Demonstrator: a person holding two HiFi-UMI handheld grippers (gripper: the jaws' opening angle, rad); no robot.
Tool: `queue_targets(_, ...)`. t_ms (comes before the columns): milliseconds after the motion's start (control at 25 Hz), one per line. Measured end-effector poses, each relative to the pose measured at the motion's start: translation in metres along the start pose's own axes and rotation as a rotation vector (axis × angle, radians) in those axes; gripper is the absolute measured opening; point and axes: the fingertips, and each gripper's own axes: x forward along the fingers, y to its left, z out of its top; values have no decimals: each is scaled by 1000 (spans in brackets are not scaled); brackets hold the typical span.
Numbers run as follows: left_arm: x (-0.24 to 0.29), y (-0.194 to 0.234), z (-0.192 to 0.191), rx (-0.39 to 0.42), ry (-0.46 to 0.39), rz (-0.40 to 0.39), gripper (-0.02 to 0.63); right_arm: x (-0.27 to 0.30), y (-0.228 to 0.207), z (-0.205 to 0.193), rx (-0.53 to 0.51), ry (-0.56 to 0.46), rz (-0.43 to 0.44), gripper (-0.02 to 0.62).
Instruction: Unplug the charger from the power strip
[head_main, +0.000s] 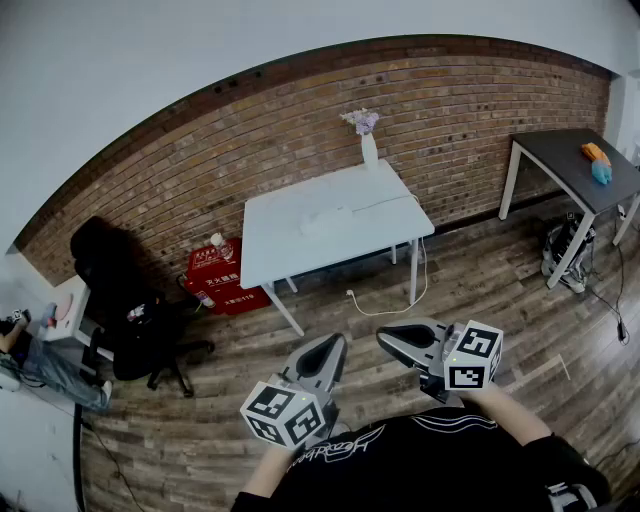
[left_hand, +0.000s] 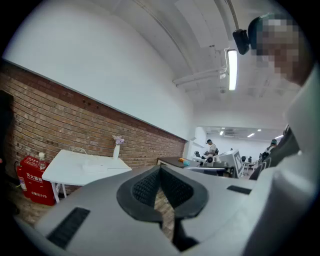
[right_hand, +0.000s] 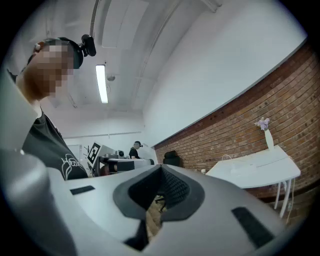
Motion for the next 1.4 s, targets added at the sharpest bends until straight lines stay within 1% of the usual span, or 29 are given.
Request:
queue_targets(160,-1,-11,-2,1,0,-2,3,-9,6,-1,5,-2,4,-3)
queue_targets(360,7,-17,-2,10,12,-14,3,-16,1,-2,21,-1,-5,-3)
queue_targets(560,19,-16,-6,1,32,-29,3,-23,-10,-7,64,-12,-32,-3)
queue_targets(720,33,-5,-13,-28,49,-38,3,-25,-23,-17,83,-4,-72,-3)
queue_targets(840,53,3,-17,-52,62,-61,3,-31,-41,-20,101,-4,-113,-3)
queue_targets(1160,120,35,-12,-70,78,-122,5,-31,-108,-17,138,-20,-190,-2)
queue_targets(1280,149,61,-7,-78,72,-128,5,-17,-140,-11,151,-31,-187,-2)
queue_targets(1400,181,95,-8,-100,96,-123,5,3,-179,-13,173,-15,-185,-2)
